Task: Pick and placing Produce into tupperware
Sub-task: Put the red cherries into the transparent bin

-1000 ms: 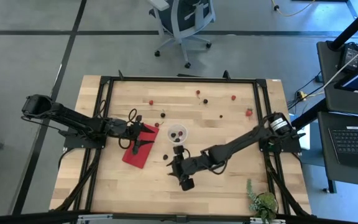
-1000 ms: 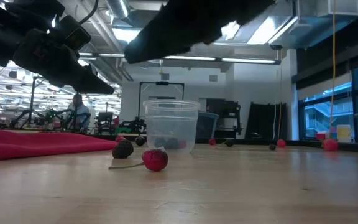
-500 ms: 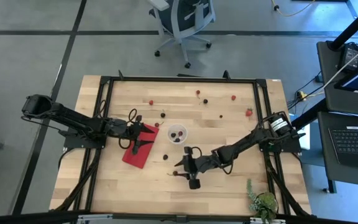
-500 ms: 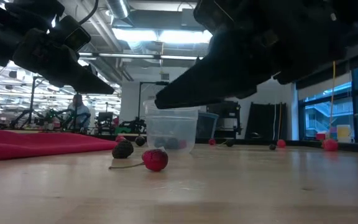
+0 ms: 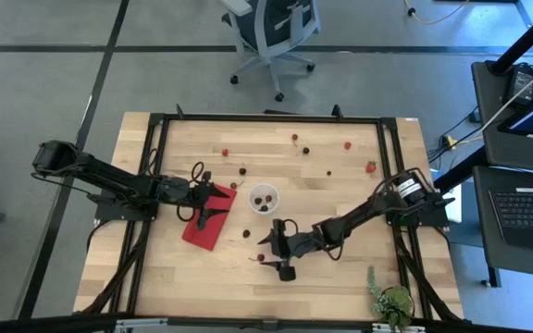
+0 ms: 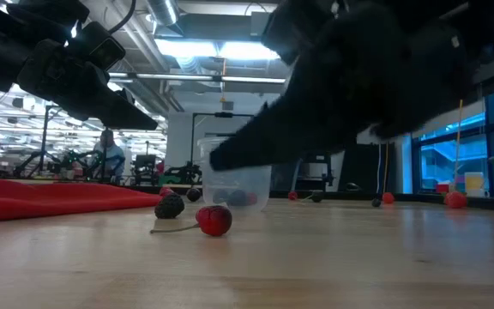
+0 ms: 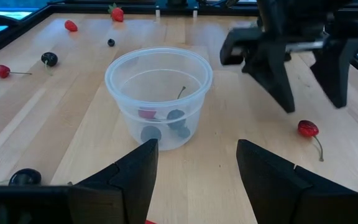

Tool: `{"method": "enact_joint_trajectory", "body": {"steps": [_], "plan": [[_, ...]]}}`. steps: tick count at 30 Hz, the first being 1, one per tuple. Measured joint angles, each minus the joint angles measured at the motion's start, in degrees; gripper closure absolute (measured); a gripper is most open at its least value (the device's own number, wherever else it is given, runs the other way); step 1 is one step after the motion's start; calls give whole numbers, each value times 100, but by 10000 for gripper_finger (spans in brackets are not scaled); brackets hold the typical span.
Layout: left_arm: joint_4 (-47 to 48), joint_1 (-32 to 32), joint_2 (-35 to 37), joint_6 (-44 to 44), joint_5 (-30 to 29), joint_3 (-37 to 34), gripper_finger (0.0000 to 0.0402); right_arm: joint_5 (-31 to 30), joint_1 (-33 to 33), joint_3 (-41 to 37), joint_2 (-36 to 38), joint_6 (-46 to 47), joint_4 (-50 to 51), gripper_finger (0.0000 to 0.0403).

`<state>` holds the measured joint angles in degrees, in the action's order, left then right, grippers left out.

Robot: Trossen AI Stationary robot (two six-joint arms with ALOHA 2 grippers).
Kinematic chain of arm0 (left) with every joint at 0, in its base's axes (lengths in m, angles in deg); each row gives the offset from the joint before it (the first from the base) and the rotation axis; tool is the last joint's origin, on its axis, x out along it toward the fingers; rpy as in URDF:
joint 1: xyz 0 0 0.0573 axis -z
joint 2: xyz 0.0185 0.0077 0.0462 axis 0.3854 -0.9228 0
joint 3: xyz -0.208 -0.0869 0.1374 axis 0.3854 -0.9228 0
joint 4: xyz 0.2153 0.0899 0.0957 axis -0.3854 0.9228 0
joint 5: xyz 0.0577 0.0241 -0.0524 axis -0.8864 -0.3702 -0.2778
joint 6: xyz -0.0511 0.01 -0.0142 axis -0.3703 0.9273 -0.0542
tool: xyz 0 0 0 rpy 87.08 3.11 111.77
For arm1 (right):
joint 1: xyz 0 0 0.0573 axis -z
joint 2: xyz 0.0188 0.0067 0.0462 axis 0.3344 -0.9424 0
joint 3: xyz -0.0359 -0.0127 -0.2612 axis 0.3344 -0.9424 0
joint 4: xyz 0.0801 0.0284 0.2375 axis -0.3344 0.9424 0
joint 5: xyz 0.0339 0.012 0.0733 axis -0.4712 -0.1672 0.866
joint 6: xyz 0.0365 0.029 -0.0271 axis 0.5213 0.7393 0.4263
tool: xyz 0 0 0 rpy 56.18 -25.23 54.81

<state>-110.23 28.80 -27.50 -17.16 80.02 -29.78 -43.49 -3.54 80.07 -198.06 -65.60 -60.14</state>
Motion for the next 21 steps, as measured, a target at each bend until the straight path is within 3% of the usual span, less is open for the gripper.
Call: {"method": "enact_joint_trajectory", "body": {"steps": [10,21], "plan": [[1,2,1,0,-2,0,190,-1,2,643,-765,-134,238,133],[15,2,1,-2,-2,0,190,-6,35,665,-803,249,548,189]]}}
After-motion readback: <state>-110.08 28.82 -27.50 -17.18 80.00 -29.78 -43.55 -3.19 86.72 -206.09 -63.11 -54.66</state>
